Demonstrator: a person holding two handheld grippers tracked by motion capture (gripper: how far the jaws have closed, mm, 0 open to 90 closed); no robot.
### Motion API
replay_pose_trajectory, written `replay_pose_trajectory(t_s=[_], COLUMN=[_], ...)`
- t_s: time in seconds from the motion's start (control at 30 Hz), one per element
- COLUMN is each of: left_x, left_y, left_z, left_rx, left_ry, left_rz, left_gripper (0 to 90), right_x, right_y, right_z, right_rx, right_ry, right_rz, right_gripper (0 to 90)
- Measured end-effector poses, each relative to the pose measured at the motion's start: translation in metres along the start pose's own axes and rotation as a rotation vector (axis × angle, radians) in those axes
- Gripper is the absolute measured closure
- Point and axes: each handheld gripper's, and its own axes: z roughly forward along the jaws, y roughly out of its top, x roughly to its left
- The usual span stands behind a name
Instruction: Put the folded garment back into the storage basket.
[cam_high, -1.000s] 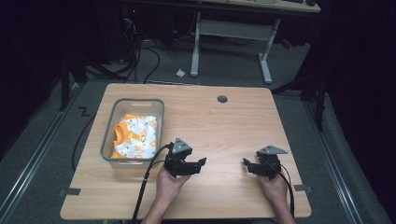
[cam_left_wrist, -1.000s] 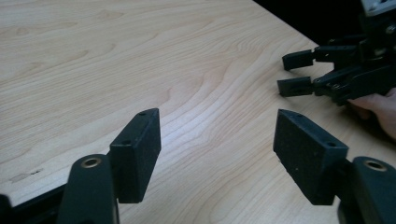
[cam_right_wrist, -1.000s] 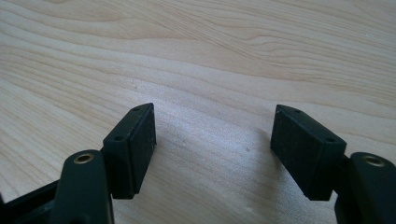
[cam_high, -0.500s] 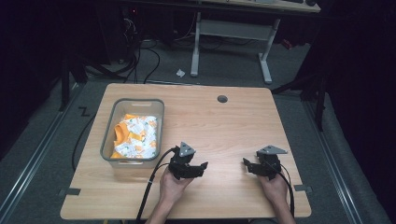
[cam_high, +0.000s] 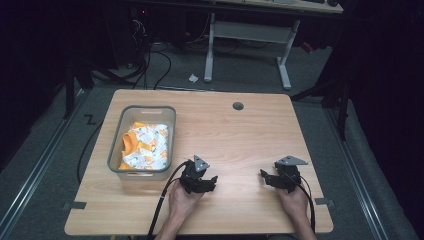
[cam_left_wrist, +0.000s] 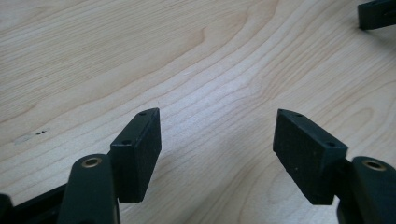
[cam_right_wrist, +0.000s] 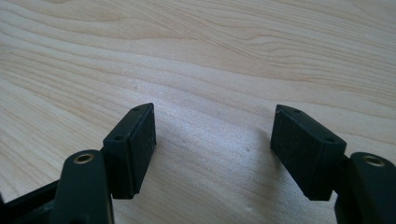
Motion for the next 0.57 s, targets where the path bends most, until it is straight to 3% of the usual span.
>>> replay_pose_trajectory(t_s=[0.13,0.3,0.57], left_x=[0.001,0.001,0.001], left_y=[-0.003,-0.008,-0.008], left_z=[0.005,0.011,0.012], left_rx=[-0.001,-0.009,-0.005], left_ry=[0.018,0.052,0.061], left_rz=[-0.007,0.037,0.027], left_gripper=[32.6,31.4,27.7], right_x=[0.0,0.0,0.0], right_y=[0.0,0.0,0.0], right_z=[0.0,0.0,0.0], right_rx=[-0.001,-0.002,-0.003], right_ry=[0.0,-0.001,-0.001], right_rz=[-0.002,-0.002,-0.002], right_gripper=[31.4,31.4,31.4])
